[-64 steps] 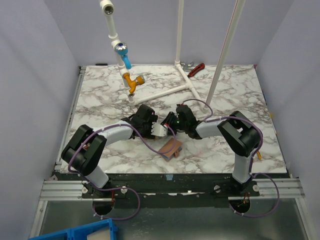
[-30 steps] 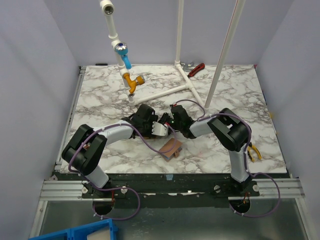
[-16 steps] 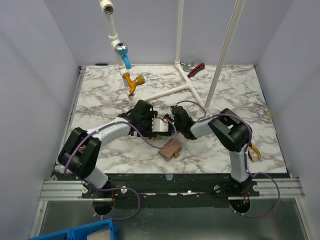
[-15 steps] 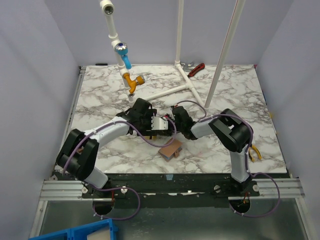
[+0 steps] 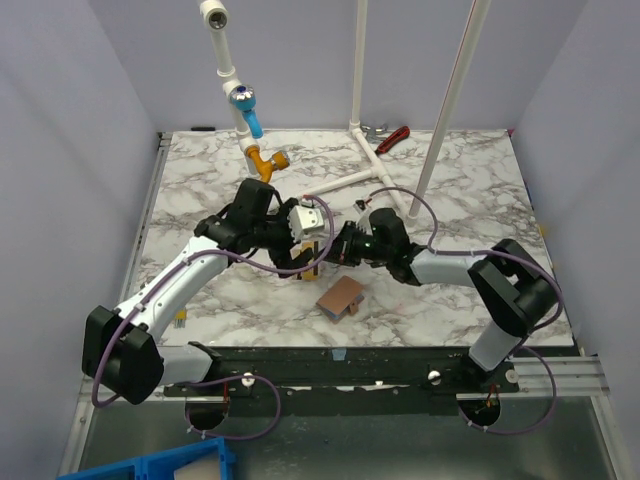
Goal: Put the credit cards into the card holder
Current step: Pick up the credit card from the center of the board, then open the card holder at the center of the board.
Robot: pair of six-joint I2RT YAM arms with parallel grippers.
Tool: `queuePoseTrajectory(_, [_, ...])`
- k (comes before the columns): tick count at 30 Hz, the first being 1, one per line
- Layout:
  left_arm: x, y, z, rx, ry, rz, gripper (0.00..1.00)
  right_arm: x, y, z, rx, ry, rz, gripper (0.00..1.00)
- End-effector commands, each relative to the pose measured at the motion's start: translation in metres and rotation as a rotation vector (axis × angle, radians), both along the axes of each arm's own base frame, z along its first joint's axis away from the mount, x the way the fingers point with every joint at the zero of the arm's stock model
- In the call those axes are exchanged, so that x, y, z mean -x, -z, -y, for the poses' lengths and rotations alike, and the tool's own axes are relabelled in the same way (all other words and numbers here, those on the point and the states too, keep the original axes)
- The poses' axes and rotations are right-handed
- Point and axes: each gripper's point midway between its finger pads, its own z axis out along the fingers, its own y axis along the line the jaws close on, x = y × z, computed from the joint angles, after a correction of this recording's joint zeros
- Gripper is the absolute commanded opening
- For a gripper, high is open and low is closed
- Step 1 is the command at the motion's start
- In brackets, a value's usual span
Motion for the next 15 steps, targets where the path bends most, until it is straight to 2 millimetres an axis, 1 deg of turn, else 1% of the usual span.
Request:
queuePoseTrajectory(1, [0.042,0.005,0.013,0.148,-0.020,-0.278,0.99,0.017,-0.024,0.014,-0.028,-0.066,0.070,0.01])
queuePoseTrajectory(2, [0.045,0.003,0.015,0.169,-0.031,-0.292,0.99,0.020,-0.031,0.017,-0.039,-0.074,0.085,0.01])
queuePoseTrajectory(4, [0.046,-0.002,0.017,0.198,-0.058,-0.319,0.99,0.028,-0.052,0.026,-0.083,-0.089,0.138,0.01])
queuePoseTrajectory(6, [0.045,-0.012,0.020,0.227,-0.086,-0.345,0.98,0.034,-0.069,0.033,-0.109,-0.086,0.195,0.01])
queuePoseTrajectory(8, [0.049,-0.023,0.024,0.263,-0.081,-0.378,0.98,0.038,-0.082,0.039,-0.123,-0.087,0.230,0.01])
queuePoseTrajectory(9, [0.052,-0.028,0.027,0.282,-0.077,-0.404,0.98,0.039,-0.086,0.040,-0.127,-0.091,0.241,0.01])
queuePoseTrajectory(14, [0.065,-0.038,0.034,0.382,-0.078,-0.562,0.99,0.042,-0.106,0.040,-0.146,-0.108,0.274,0.01])
queuePoseTrajectory(15, [0.069,-0.042,0.034,0.415,-0.066,-0.615,0.99,0.043,-0.110,0.039,-0.155,-0.112,0.280,0.01])
